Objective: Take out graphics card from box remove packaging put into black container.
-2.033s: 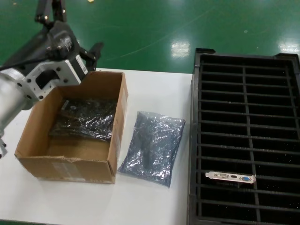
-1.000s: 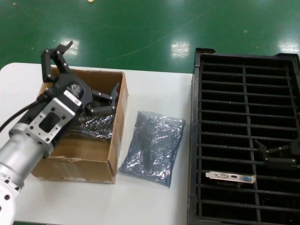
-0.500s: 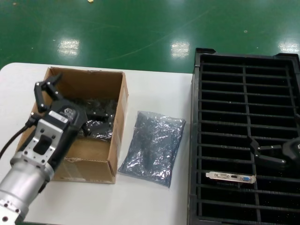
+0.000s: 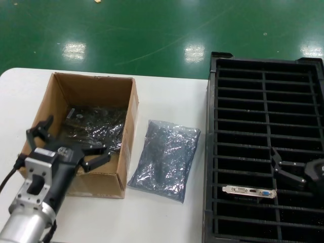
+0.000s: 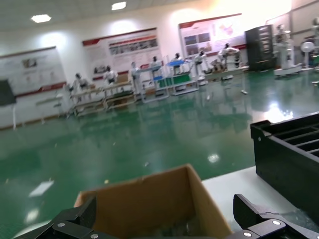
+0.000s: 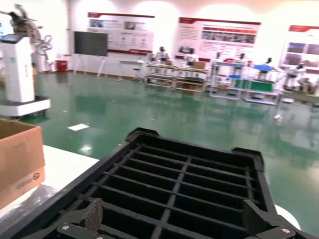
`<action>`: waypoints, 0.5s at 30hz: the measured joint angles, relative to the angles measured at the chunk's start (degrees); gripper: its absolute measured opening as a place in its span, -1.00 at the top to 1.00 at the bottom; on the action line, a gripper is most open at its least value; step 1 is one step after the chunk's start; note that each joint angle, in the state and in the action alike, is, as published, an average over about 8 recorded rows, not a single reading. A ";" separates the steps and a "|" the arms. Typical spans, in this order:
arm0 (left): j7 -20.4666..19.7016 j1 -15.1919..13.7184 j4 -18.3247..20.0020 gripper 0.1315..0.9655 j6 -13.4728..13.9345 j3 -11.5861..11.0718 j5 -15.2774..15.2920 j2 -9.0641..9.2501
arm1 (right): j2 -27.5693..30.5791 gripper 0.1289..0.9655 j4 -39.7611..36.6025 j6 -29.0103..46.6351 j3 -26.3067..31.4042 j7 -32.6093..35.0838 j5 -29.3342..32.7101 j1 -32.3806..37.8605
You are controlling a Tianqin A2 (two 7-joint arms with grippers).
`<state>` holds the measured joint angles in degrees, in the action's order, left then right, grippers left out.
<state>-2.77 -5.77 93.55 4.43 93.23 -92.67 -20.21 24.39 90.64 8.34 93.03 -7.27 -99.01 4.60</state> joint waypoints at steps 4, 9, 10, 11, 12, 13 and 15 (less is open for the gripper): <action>0.87 1.82 -0.59 -1.00 -1.38 -0.49 -3.27 0.96 | -2.27 -1.00 0.32 -2.61 -0.42 2.26 -1.29 -1.46; 1.83 3.81 -1.24 -1.00 -2.93 -1.03 -6.91 2.00 | -4.76 -1.00 0.68 -5.52 -0.89 4.82 -2.73 -3.04; 1.96 4.08 -1.32 -1.00 -3.13 -1.10 -7.39 2.14 | -5.09 -1.00 0.73 -5.90 -0.96 5.15 -2.92 -3.26; 2.06 4.28 -1.39 -1.00 -3.29 -1.16 -7.76 2.24 | -5.34 -1.00 0.76 -6.19 -1.00 5.40 -3.06 -3.41; 2.13 4.43 -1.44 -1.00 -3.40 -1.20 -8.03 2.32 | -5.53 -1.00 0.79 -6.41 -1.04 5.60 -3.16 -3.53; 2.18 4.53 -1.47 -1.00 -3.48 -1.22 -8.21 2.37 | -5.65 -1.00 0.81 -6.55 -1.06 5.72 -3.23 -3.61; 2.21 4.59 -1.49 -1.00 -3.52 -1.24 -8.32 2.40 | -5.73 -1.00 0.82 -6.63 -1.08 5.80 -3.28 -3.66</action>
<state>-0.56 -1.18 92.06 0.91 91.99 -100.99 -17.81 18.67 91.47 1.71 91.95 -1.47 -102.29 0.95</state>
